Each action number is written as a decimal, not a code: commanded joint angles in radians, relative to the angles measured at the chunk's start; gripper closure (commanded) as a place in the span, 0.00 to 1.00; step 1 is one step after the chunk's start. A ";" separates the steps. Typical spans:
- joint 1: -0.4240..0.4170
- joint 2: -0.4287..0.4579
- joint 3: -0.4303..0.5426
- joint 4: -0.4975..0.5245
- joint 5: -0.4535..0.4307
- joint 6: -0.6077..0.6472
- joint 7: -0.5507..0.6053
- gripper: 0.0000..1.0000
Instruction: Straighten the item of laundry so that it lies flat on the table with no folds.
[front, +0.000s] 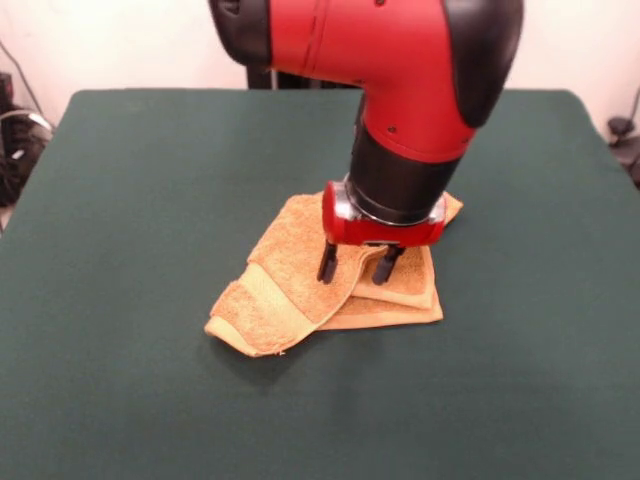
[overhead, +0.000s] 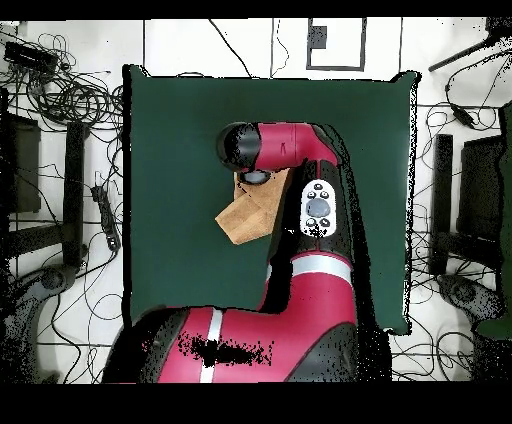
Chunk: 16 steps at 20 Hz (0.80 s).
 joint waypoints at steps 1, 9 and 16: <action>-0.030 0.003 0.122 0.167 0.020 -0.078 0.022 0.00; -0.054 0.018 0.160 0.197 0.044 -0.213 0.086 0.00; -0.049 0.021 0.189 0.196 0.059 -0.302 0.102 0.00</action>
